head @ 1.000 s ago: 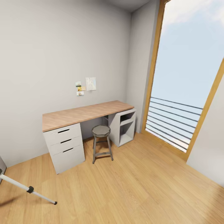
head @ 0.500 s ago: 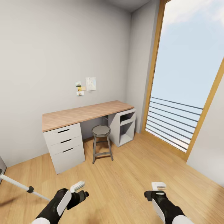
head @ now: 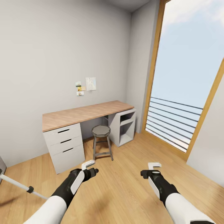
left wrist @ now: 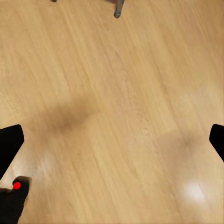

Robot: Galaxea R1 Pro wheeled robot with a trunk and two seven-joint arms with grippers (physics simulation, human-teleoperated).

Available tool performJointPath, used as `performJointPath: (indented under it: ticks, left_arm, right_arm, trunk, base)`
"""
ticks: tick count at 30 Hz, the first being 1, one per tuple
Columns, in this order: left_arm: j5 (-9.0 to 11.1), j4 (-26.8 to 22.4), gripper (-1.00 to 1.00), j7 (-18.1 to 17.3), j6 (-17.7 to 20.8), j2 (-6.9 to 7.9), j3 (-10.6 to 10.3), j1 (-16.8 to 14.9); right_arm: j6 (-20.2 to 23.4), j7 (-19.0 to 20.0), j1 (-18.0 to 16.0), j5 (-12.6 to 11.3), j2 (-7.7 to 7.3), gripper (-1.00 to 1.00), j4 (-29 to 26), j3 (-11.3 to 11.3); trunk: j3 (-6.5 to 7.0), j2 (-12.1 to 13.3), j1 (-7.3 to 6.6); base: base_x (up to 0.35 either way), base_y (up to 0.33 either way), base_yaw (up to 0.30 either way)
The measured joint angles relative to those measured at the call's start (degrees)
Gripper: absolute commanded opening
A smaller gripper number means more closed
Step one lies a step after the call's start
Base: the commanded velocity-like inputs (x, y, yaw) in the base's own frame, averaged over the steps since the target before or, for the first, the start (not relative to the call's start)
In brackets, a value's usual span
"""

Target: Attach the digital camera to the camera tripod in the bedroom.

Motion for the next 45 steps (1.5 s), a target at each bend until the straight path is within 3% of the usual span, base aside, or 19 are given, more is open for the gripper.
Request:
performJointPath:
  ticks: [2, 3, 5, 10, 16, 19, 29, 42, 45]
  left_arm:
    - [-0.3, -0.5, 1.00, 1.0, -0.1, -0.37, -0.7, 0.0]
    - [-0.4, -1.3, 1.00, 3.3, -0.2, -1.55, -1.6, -0.1]
    - [-0.6, -1.5, 1.00, 4.4, -0.2, -2.17, -1.8, -0.1]
    - [-0.5, -1.7, 1.00, 7.4, -0.2, -3.39, -2.0, -0.1]
    - [-0.5, -1.9, 1.00, 8.7, -0.2, -4.02, -2.1, -0.1]
    - [-0.4, -1.9, 1.00, 8.8, -0.2, -4.10, -2.1, -0.1]
    - [-0.4, -1.8, 1.00, 9.1, -0.2, -4.01, -2.1, -0.1]
    - [-0.4, -1.4, 1.00, 9.1, 0.4, -2.94, -1.9, -0.1]
    - [-0.6, -0.8, 1.00, 9.1, 0.4, -1.90, -1.9, 0.0]
  right_arm:
    - [1.6, 0.4, 0.0, 0.0, -0.01, 1.00, -1.0, 0.0]
    - [5.2, 1.5, -0.1, 0.0, -0.02, 1.00, -2.4, 0.0]
    - [6.4, 1.9, -0.1, 0.0, -0.04, 1.00, -2.7, 0.0]
    - [8.1, 2.6, -0.1, 0.0, -0.06, 1.00, -3.1, 0.0]
    - [8.5, 2.7, -0.1, 0.0, -0.07, 1.00, -3.2, 0.0]
    - [8.6, 2.8, -0.1, 0.0, -0.09, 1.00, -3.2, 0.0]
    - [8.7, 3.3, -0.1, 0.0, -0.23, 1.00, -3.2, 0.0]
    - [8.7, 5.0, -0.1, -0.1, -0.29, 1.00, -2.3, 0.1]
    - [9.0, 5.7, -0.1, 0.0, -0.31, 1.00, -2.3, 0.0]
  trunk:
    - [0.00, 0.0, 0.00]
    - [0.00, 0.0, 0.00]
    - [0.00, 0.0, 0.00]
    - [0.00, 0.0, 0.00]
    - [0.00, 0.0, 0.00]
    - [0.00, 0.0, 0.00]
    - [-1.79, -4.0, 2.19]
    - [-4.13, -9.2, 5.05]
    - [-4.67, -10.4, 5.71]
  base:
    - [0.000, 0.000, 0.000]
    - [0.000, 0.000, 0.000]
    - [0.000, 0.000, 0.000]
    - [0.000, 0.000, 0.000]
    - [0.000, 0.000, 0.000]
    - [0.000, 0.000, 0.000]
    - [0.000, 0.000, 0.000]
    - [0.000, 0.000, 0.000]
    - [0.000, 0.000, 0.000]
